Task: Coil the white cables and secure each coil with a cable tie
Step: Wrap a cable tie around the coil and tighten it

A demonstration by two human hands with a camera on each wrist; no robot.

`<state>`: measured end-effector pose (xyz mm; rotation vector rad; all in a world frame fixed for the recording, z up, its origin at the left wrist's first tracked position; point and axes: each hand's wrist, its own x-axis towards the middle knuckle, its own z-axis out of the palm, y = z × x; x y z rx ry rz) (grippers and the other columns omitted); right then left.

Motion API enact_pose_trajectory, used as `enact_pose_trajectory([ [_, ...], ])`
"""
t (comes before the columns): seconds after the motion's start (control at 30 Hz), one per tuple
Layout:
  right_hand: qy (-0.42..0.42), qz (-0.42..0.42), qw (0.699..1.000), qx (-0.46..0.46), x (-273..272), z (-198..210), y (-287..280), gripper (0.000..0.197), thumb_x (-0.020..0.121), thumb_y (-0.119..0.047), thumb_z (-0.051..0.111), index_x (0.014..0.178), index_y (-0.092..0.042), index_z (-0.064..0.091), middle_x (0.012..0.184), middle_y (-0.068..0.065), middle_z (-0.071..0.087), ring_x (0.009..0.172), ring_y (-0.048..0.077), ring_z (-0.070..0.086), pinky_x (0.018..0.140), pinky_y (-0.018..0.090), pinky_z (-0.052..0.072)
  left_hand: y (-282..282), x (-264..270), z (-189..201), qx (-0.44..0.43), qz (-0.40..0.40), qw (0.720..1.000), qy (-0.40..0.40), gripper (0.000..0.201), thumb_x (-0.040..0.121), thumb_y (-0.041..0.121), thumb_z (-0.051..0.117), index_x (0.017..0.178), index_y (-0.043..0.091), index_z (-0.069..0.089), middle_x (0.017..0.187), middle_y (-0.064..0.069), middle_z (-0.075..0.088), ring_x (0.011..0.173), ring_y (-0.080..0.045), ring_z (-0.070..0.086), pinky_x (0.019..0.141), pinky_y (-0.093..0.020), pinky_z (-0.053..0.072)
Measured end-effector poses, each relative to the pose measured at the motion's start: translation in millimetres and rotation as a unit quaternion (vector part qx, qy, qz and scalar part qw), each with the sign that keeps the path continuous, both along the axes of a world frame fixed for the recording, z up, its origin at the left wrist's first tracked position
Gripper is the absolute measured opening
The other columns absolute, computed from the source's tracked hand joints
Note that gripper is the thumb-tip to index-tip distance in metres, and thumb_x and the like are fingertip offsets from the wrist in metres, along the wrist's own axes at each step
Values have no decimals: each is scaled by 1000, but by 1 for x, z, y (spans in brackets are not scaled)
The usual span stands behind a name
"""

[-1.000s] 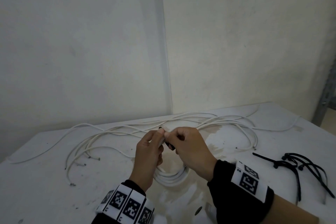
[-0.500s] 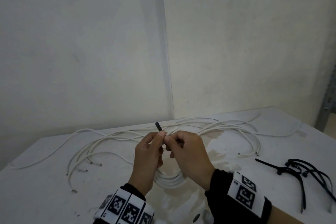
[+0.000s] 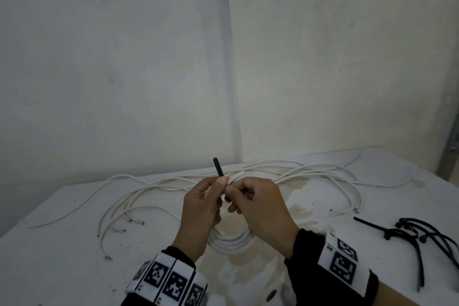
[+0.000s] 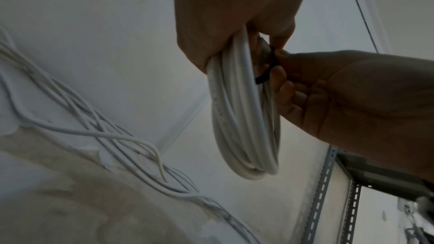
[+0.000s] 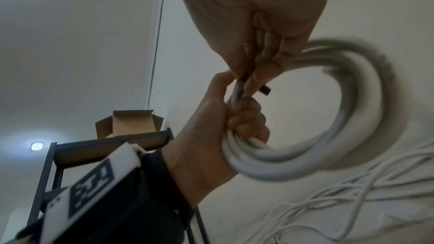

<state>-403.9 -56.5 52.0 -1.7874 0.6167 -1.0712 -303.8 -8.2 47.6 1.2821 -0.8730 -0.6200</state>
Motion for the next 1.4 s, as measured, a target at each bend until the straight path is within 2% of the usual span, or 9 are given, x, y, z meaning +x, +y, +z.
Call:
enact_pose_trajectory([
  [0.17, -54, -63, 995, -47, -8, 5, -3, 15, 80, -14, 68, 68, -23, 65, 58, -8, 59, 51, 4, 52, 52, 12, 42, 5, 8, -2, 10, -16, 1000, 5, 21, 91, 18, 52, 82, 13, 70, 40, 11, 33, 37, -4, 27, 38, -17, 25],
  [0.27, 2, -60, 995, -77, -10, 13, -13, 3, 86, -22, 62, 86, -24, 65, 80, -8, 57, 73, 2, 51, 67, 9, 39, 5, 8, -3, 28, -27, 999, -10, 19, 90, 18, 54, 81, 17, 71, 39, 11, 32, 36, -5, 27, 39, -18, 25],
  [0.33, 57, -10, 996, -67, -8, 15, -19, 8, 88, -25, 59, 84, -27, 65, 89, -8, 55, 88, 5, 50, 76, 8, 37, 5, 6, -4, 32, -42, 999, -15, 19, 89, 19, 55, 79, 17, 71, 40, 10, 32, 37, -6, 27, 39, -19, 25],
  [0.53, 80, 68, 992, -64, -11, 24, -22, 18, 92, -13, 54, 77, -11, 62, 64, -10, 53, 51, -7, 48, 56, 5, 35, 5, 1, -5, 38, -59, 997, 17, 20, 88, 27, 53, 84, 13, 65, 44, 7, 30, 41, -8, 24, 42, -22, 22],
  [0.83, 63, 46, 995, -54, -17, 22, -28, 15, 87, -12, 62, 78, -4, 70, 64, -1, 62, 59, 5, 52, 60, 15, 43, 3, -5, -3, 46, -41, 998, 4, 16, 85, 28, 60, 81, 16, 70, 39, 11, 34, 37, -5, 27, 40, -19, 25],
  [1.0, 43, 21, 998, -46, -16, 27, -32, 17, 92, -9, 52, 78, 0, 57, 72, 18, 64, 62, 19, 58, 68, 35, 51, 2, -10, -1, 53, -55, 997, -27, 12, 86, 21, 59, 84, 14, 69, 37, 11, 39, 35, -4, 28, 39, -17, 24],
  [1.13, 13, 6, 999, -35, -12, 31, -30, 22, 94, -10, 50, 71, -13, 50, 62, 7, 60, 55, 12, 54, 61, 27, 47, 1, -13, 3, 41, -56, 997, -29, 12, 87, 20, 58, 82, 15, 68, 37, 12, 41, 35, -4, 27, 38, -15, 25],
  [1.33, 58, 52, 996, -50, -15, 31, -28, 21, 88, -11, 59, 68, -11, 53, 53, -8, 49, 48, 2, 39, 52, 13, 34, 1, -12, 3, 28, -34, 999, -11, 20, 87, 26, 57, 79, 11, 67, 37, 12, 39, 36, -4, 29, 38, -16, 26],
  [1.4, 63, 36, 995, -72, -15, 28, -28, 22, 89, -10, 58, 68, -9, 52, 54, -4, 47, 48, 4, 38, 52, 16, 34, 2, -13, 3, 37, -39, 998, -23, 19, 87, 24, 58, 75, 12, 66, 37, 12, 42, 35, -4, 29, 38, -15, 26],
])
